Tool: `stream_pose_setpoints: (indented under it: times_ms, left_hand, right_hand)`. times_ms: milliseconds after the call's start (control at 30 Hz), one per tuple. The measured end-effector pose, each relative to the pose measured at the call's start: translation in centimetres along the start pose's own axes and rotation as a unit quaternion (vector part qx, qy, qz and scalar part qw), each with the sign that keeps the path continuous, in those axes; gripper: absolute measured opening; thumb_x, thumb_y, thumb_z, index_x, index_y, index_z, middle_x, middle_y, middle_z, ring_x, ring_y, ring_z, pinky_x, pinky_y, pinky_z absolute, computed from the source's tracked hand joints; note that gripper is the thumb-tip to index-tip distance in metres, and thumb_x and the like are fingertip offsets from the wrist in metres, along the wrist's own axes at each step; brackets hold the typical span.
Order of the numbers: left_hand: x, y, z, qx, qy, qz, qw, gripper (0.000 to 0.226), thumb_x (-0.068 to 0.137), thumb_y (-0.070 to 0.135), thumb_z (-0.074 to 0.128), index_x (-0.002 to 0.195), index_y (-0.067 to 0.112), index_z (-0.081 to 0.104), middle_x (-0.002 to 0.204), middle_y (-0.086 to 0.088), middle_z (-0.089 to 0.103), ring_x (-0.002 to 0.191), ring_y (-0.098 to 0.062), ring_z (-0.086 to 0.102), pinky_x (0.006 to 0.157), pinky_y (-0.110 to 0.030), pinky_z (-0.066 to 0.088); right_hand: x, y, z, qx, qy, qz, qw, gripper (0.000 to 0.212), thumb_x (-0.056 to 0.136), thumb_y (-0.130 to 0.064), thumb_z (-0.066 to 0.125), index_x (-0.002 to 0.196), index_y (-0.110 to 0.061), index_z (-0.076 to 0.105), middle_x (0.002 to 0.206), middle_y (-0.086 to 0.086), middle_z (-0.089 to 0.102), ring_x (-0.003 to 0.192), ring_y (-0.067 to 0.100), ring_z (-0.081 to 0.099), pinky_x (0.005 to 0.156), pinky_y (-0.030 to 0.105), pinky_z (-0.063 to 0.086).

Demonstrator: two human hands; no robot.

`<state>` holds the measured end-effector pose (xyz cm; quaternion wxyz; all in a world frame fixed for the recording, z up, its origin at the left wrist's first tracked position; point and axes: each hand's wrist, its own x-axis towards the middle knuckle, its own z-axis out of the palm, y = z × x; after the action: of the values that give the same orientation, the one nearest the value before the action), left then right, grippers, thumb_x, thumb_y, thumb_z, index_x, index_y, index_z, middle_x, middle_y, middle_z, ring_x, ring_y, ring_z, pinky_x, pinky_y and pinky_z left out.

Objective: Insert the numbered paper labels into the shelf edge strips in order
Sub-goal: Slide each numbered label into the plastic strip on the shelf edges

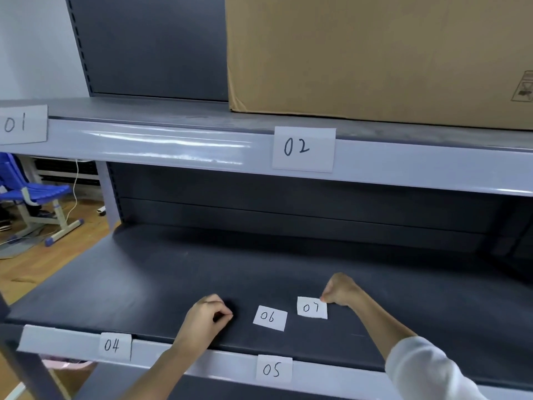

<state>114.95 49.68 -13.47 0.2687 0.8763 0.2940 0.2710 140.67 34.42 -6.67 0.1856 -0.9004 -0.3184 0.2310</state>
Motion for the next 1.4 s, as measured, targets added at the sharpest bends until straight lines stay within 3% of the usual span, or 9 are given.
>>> stream_pose_setpoints:
  times_ms: [67,167,267,333,467,567,667,867,1400]
  left_hand:
    - [0.2,0.4,0.3,0.001,-0.005,0.009,1.0,0.011,0.074,0.008,0.072,0.067,0.016,0.071,0.084,0.039,0.054,0.078,0.005,0.054,0.066,-0.011,0.043]
    - [0.5,1.0,0.4,-0.004,-0.009,0.012,1.0,0.009,0.075,0.008,0.071,0.068,0.015,0.071,0.087,0.042,0.052,0.077,0.007,0.053,0.065,-0.01,0.041]
    - [0.5,1.1,0.4,-0.007,-0.014,0.01,1.0,0.009,0.076,0.008,0.07,0.069,0.014,0.071,0.088,0.043,0.051,0.077,0.008,0.052,0.063,-0.008,0.039]
    - [0.3,0.8,0.2,-0.009,-0.012,0.003,1.0,0.009,0.076,0.008,0.07,0.069,0.014,0.071,0.088,0.044,0.05,0.078,0.009,0.052,0.063,-0.01,0.038]
    - [0.0,0.4,-0.2,-0.02,0.0,-0.012,1.0,0.01,0.075,0.007,0.07,0.068,0.014,0.072,0.082,0.04,0.054,0.075,0.007,0.053,0.06,-0.008,0.036]
    - [0.1,0.3,-0.5,-0.022,0.008,-0.012,1.0,0.011,0.074,0.006,0.071,0.067,0.014,0.072,0.067,0.028,0.058,0.073,0.007,0.053,0.058,-0.006,0.037]
    - [0.2,0.5,-0.6,-0.026,0.007,-0.002,1.0,0.008,0.074,0.006,0.071,0.069,0.012,0.072,0.081,0.039,0.055,0.075,0.007,0.053,0.06,-0.004,0.038]
    - [0.0,1.0,-0.1,-0.024,-0.006,0.011,1.0,0.007,0.075,0.007,0.071,0.07,0.012,0.073,0.091,0.045,0.05,0.08,0.007,0.053,0.06,-0.004,0.038]
    - [-1.4,0.0,-0.8,-0.015,-0.008,-0.004,1.0,0.01,0.076,0.008,0.069,0.07,0.015,0.072,0.092,0.043,0.05,0.08,0.004,0.053,0.061,-0.006,0.038]
  right_hand:
    - [0.1,0.2,0.8,-0.014,0.01,0.006,1.0,0.025,0.08,-0.008,0.065,0.101,0.005,0.07,0.11,0.018,0.071,0.088,0.021,0.068,0.077,0.029,0.055]
    - [0.0,-0.1,1.1,-0.003,0.024,0.008,1.0,0.022,0.079,-0.005,0.064,0.097,0.005,0.071,0.105,0.018,0.072,0.069,0.017,0.062,0.067,0.027,0.054]
    - [0.1,0.1,1.2,0.003,0.033,0.007,0.999,0.019,0.079,-0.004,0.064,0.095,0.003,0.072,0.104,0.016,0.072,0.091,0.024,0.069,0.083,0.03,0.055]
    - [-0.1,0.0,1.2,0.001,0.031,0.001,1.0,0.017,0.079,-0.003,0.064,0.092,0.002,0.073,0.1,0.014,0.073,0.095,0.025,0.069,0.085,0.031,0.056]
    - [-0.5,-1.0,1.3,0.0,0.058,-0.01,0.998,0.021,0.074,0.002,0.056,0.062,-0.005,0.071,0.075,0.012,0.071,0.069,0.025,0.067,0.067,0.032,0.056]
    - [-1.0,-2.7,2.3,0.013,0.063,-0.06,0.996,0.012,0.077,-0.008,0.065,0.083,-0.005,0.076,0.092,0.009,0.075,0.081,0.019,0.069,0.077,0.028,0.057]
    - [-2.2,-4.0,4.1,-0.002,0.02,-0.115,0.993,0.015,0.077,-0.014,0.071,0.088,-0.005,0.075,0.086,0.005,0.072,0.076,0.014,0.062,0.082,0.029,0.056]
    - [-3.2,-4.7,5.7,-0.034,0.0,-0.095,0.995,0.02,0.073,-0.014,0.071,0.089,-0.003,0.072,0.1,0.011,0.074,0.094,0.025,0.068,0.084,0.034,0.055]
    - [-2.5,-4.6,5.5,-0.036,-0.015,-0.074,0.996,0.034,0.074,-0.018,0.075,0.101,-0.001,0.067,0.107,0.01,0.071,0.1,0.025,0.066,0.09,0.033,0.053]
